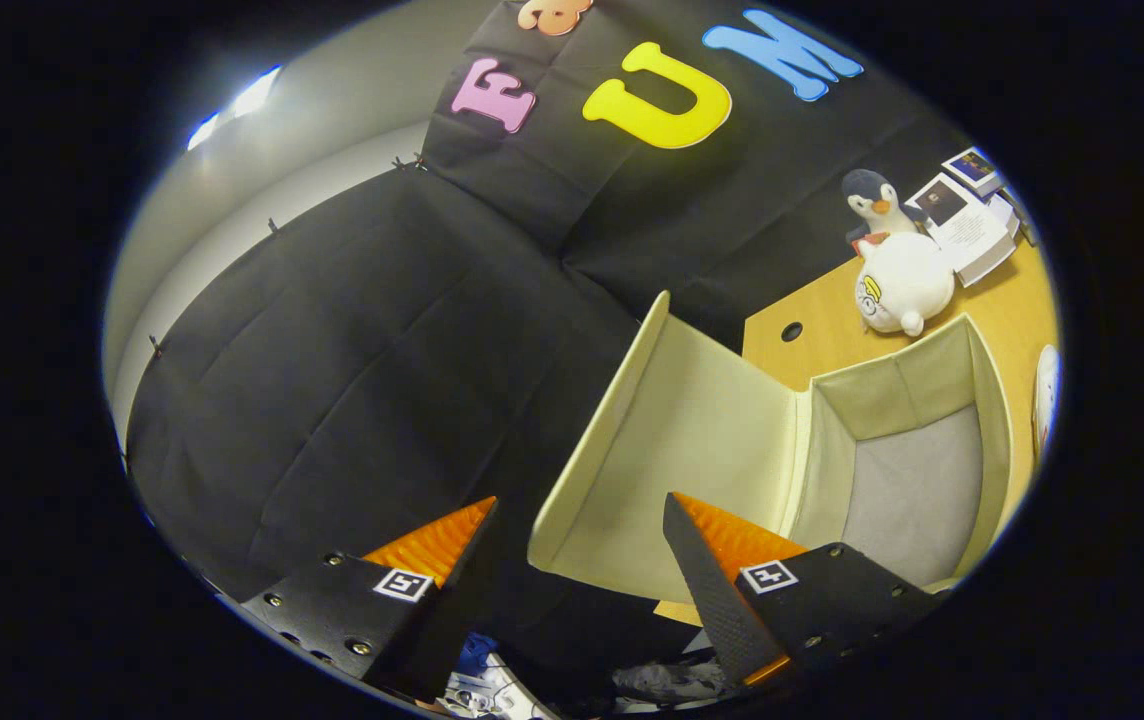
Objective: Open the storage box then place both shoes into the box .Put the left shoe in first, then the right shoe, with the right side of both shoes facing outward in a uniform manner.
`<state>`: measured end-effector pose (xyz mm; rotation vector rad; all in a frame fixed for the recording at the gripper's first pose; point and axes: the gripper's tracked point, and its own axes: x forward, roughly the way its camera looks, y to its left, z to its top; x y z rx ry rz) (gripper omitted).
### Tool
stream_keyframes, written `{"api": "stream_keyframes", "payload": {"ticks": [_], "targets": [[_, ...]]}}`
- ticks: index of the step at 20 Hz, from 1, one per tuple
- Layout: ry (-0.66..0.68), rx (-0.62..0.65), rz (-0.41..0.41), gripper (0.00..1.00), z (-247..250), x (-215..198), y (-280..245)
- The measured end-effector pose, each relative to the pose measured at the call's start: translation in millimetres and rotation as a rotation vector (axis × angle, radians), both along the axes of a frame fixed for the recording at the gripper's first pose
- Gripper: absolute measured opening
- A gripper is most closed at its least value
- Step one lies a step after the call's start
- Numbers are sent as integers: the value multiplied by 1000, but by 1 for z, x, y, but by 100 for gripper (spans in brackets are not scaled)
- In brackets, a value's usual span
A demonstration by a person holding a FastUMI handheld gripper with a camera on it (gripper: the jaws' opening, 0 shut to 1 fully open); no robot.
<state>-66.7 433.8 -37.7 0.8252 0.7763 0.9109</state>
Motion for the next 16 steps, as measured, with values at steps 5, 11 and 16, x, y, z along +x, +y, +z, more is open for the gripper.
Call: {"api": "stream_keyframes", "payload": {"ticks": [5, 11, 16], "targets": [[-57, -90, -59, 96, -9, 17, -31], [-146, -241, -139, 96, -26, 43, -95], [-164, -324, -196, 96, -41, 63, -143]]}}
